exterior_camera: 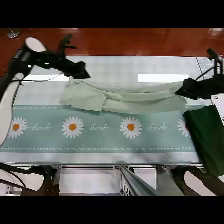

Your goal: Fold the shirts.

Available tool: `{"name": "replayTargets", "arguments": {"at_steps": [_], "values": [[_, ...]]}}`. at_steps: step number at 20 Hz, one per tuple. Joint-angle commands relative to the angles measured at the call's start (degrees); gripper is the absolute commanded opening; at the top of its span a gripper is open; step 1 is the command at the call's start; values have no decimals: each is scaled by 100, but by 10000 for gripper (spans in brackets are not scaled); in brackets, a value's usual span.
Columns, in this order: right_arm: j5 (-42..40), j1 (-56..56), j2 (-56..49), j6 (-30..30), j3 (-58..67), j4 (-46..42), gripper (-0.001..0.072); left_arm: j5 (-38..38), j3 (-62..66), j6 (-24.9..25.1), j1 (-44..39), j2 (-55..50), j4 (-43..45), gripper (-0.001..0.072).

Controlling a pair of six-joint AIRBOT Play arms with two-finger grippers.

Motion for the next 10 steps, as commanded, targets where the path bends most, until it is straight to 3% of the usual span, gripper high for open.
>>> {"name": "replayTargets", "arguments": {"at_steps": [1, 4, 10], "values": [[105, 2, 1475, 345, -546, -96, 17, 1038, -2, -382, -1499, -42, 616, 23], [254, 2, 1937, 481, -546, -76, 17, 1617, 2, -1010, -2704, -243, 1405, 22], [254, 2, 2011, 457, -546, 214, 17, 2575, 39, -2092, -4151, -935, 1488, 22]]}}
